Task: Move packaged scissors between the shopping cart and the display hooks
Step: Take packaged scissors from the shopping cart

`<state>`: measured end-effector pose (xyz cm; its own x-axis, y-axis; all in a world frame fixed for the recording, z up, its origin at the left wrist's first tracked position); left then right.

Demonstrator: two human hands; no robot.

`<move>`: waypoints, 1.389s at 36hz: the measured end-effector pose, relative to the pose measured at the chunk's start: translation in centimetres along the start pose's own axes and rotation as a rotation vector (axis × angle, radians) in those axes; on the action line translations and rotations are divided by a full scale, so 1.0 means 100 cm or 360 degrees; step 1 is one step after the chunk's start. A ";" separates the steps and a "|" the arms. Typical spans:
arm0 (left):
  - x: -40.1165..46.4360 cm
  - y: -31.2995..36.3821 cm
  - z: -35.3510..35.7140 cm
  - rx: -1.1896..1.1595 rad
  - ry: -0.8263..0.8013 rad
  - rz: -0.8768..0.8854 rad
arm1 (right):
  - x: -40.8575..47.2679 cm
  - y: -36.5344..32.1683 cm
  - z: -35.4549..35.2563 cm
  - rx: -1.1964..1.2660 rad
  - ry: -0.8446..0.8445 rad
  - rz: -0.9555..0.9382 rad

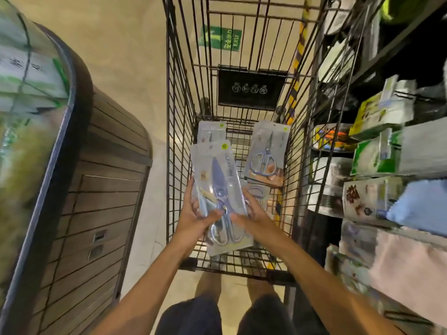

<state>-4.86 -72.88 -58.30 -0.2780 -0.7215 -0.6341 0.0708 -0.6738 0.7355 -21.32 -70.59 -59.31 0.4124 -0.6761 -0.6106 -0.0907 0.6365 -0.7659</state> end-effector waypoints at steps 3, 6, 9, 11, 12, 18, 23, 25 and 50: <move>0.001 -0.002 0.000 0.0008 -0.0036 0.0037 | 0.005 0.010 0.009 0.0004 -0.0114 0.0103; 0.001 -0.001 -0.007 0.0072 0.0001 0.0068 | 0.012 0.022 0.000 -0.0008 -0.0134 0.0231; 0.001 0.005 -0.016 0.0227 0.0087 0.0094 | 0.020 0.030 -0.023 -0.0283 -0.0032 0.0337; 0.001 0.008 -0.021 0.0308 0.0158 0.0121 | 0.028 0.033 -0.041 -0.0508 0.0031 0.0337; 0.001 0.010 -0.024 0.0340 0.0187 0.0141 | 0.036 0.038 -0.049 -0.0639 0.0025 0.0342; 0.006 0.015 -0.034 0.0567 0.0300 0.0265 | 0.095 0.050 -0.072 -0.1461 -0.0075 0.0313; 0.018 -0.002 -0.041 0.0586 0.0264 0.0230 | 0.136 0.067 -0.067 -0.2096 -0.0168 0.0136; 0.020 -0.009 -0.046 0.0600 0.0265 0.0196 | 0.140 0.079 -0.067 -0.2257 -0.0170 0.0264; 0.028 -0.012 -0.053 0.0600 0.0326 0.0060 | 0.108 0.074 -0.070 -0.1836 -0.0074 0.0271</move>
<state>-0.61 -74.89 -62.24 -0.0835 -0.7869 -0.6114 -0.2884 -0.5682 0.7707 -23.85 -75.77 -73.04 0.3464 -0.5850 -0.7334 -0.9084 -0.0139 -0.4179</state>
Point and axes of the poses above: each hand's wrist, its own x-axis towards the middle knuckle, its own z-axis out of the palm, y = z × x, the point moved 9 cm from there along x, towards the middle knuckle, and after that the axes turned 11 degrees about -y, right-handed, at the moved point
